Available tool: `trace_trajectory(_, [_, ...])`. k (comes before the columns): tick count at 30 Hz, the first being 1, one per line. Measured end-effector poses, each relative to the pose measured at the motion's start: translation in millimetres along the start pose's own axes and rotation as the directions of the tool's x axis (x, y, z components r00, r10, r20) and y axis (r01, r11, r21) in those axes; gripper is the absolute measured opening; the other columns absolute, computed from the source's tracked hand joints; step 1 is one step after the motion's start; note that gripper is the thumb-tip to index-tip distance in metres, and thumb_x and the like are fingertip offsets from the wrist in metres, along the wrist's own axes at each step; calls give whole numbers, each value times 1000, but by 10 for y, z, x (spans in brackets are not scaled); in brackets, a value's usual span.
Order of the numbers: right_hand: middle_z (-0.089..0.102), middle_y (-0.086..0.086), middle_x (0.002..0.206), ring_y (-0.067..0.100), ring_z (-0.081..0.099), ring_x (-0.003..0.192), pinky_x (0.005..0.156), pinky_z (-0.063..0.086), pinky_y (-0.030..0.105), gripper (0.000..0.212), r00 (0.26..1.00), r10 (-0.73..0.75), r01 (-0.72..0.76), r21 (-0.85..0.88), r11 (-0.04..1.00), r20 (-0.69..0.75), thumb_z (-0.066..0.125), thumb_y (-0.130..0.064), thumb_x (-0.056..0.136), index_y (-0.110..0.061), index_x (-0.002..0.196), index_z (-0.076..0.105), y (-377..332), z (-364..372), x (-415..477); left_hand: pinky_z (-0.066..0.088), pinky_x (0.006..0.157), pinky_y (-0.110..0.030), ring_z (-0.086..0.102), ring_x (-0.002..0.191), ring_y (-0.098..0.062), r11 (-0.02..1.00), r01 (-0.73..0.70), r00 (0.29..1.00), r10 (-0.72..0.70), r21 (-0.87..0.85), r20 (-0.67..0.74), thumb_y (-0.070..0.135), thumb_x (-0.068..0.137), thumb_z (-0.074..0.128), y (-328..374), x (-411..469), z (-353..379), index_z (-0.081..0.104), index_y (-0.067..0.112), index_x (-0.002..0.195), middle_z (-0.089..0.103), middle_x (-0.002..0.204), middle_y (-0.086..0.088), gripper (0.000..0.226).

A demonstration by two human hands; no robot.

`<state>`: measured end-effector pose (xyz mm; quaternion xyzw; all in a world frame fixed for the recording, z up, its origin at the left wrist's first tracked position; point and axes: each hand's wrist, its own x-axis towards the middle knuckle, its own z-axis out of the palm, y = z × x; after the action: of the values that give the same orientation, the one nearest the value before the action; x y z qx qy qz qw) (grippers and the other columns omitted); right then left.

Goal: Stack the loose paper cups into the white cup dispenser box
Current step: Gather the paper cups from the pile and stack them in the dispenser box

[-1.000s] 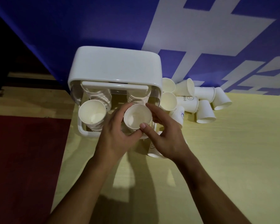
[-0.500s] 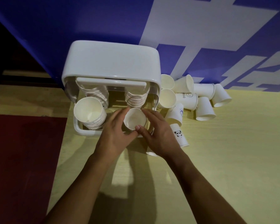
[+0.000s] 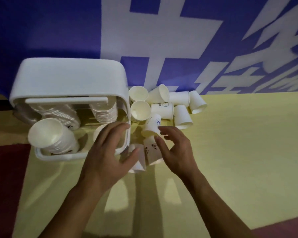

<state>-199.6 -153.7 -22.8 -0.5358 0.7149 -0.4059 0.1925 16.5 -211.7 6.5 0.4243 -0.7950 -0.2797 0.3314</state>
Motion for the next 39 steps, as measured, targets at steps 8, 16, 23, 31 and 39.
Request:
trace_trajectory(8, [69,-8,113,-6,64,94,73,47,5,22,944,290,-294,-3,956,-160,68,-26,99,-18,119,72,862,-1207,86,49,108,-44,52,137,-28,819,-544,750,377,183,543,10,71,83,308,1238,1453,57,20,142,53,151,-5,77])
trace_trajectory(16, [68,-7,113,10,69,91,80,58,31,25,938,330,-334,-27,942,-104,72,-23,95,-20,120,70,1556,-1668,262,46,99,-38,52,122,-25,380,-904,380,502,196,777,1,88,70,42,1719,2141,50,27,135,55,134,2,57])
trace_trajectory(23, [61,3,134,16,62,106,91,57,39,62,954,297,-288,-160,944,37,77,-42,90,-14,142,56,1868,-1541,757,51,89,-41,61,109,-27,519,-825,510,514,224,689,32,76,85,189,1788,2096,56,18,132,65,123,0,64])
trace_trajectory(31, [53,3,142,26,50,127,100,50,47,112,940,342,-323,-342,882,-5,82,-70,68,-20,154,31,1843,-838,1262,47,83,-14,59,101,0,980,188,980,-184,-56,71,45,69,93,737,1049,1612,56,31,127,65,114,19,70])
trace_trajectory(39, [57,4,117,27,59,105,84,58,52,69,940,271,-301,-131,945,-208,79,-44,82,-17,134,42,1784,-804,1120,47,92,-15,61,108,-7,971,200,979,-204,-134,-12,55,68,86,668,805,1355,58,21,128,66,117,11,74])
